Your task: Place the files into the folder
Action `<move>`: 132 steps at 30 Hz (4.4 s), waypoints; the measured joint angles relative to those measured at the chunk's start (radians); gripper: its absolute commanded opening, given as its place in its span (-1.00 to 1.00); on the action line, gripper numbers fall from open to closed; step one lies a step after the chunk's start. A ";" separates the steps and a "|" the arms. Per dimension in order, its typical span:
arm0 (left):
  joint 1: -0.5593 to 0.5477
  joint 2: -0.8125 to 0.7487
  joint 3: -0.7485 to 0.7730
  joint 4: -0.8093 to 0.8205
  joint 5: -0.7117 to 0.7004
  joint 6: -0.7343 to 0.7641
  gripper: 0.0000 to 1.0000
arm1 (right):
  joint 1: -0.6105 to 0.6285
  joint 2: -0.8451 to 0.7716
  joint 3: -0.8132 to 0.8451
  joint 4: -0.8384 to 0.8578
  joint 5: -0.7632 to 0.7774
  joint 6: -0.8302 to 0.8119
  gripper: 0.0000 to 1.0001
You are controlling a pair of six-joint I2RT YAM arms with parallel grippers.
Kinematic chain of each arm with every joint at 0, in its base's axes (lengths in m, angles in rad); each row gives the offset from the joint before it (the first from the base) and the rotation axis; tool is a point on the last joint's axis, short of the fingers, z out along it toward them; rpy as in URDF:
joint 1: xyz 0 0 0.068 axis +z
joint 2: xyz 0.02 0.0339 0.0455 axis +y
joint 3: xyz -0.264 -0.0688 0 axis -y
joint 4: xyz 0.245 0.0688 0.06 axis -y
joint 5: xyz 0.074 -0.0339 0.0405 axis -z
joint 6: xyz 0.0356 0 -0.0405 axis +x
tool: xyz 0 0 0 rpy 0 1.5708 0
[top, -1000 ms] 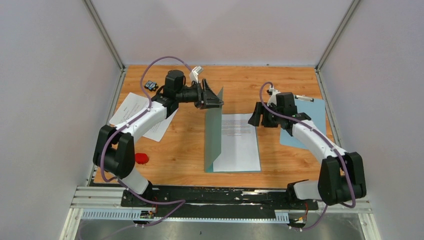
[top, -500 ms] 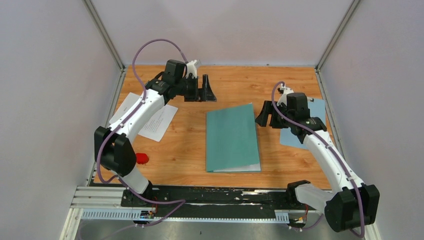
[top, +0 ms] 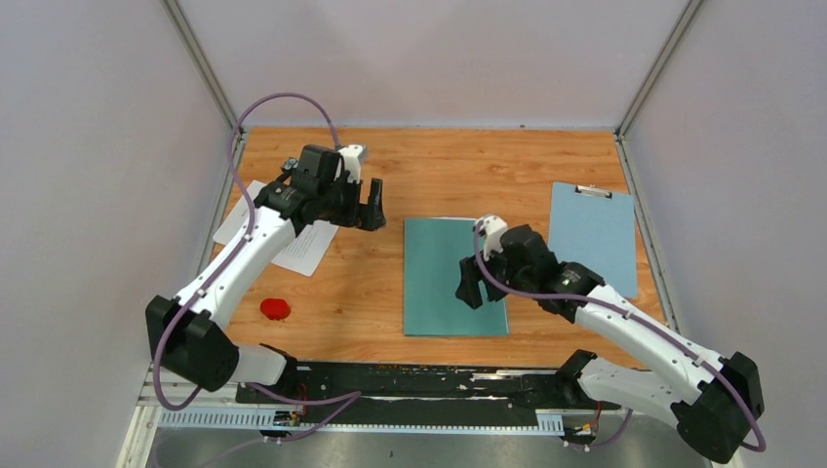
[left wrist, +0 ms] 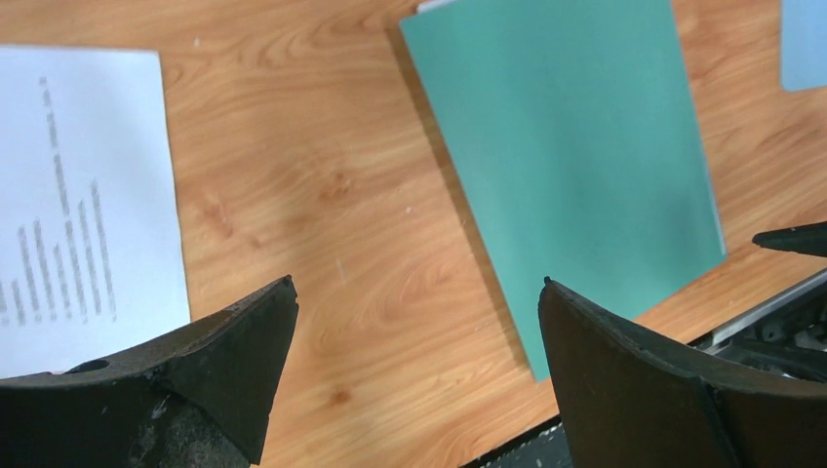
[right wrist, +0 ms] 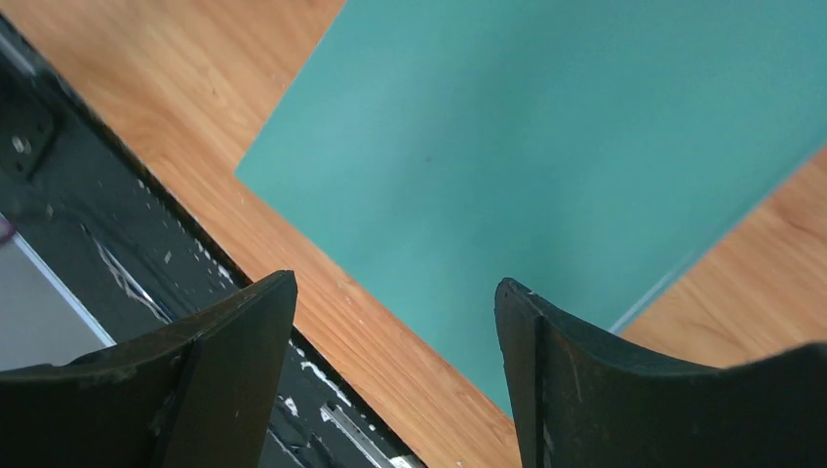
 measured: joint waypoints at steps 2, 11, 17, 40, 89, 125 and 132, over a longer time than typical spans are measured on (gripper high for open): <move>0.000 -0.060 -0.067 0.008 -0.018 0.006 1.00 | 0.073 -0.002 -0.055 0.036 0.012 -0.014 0.52; 0.000 -0.292 -0.304 0.046 -0.104 0.026 1.00 | 0.409 0.039 -0.187 0.204 0.192 -0.092 0.54; 0.000 -0.402 -0.356 0.095 -0.147 0.040 1.00 | 0.486 0.203 -0.189 0.270 0.315 -0.100 0.54; 0.000 -0.397 -0.367 0.117 -0.206 0.053 1.00 | 0.158 0.505 -0.083 0.495 0.401 -0.193 0.27; 0.000 -0.425 -0.367 0.111 -0.177 0.071 1.00 | -1.004 1.070 0.861 -0.167 0.238 0.813 -0.24; 0.019 -0.411 -0.367 0.110 -0.187 0.075 1.00 | -1.054 1.290 1.092 -0.219 0.293 0.947 -1.00; 0.034 -0.358 -0.367 0.095 -0.217 0.070 1.00 | -1.044 1.142 0.867 -0.189 0.178 0.809 -1.00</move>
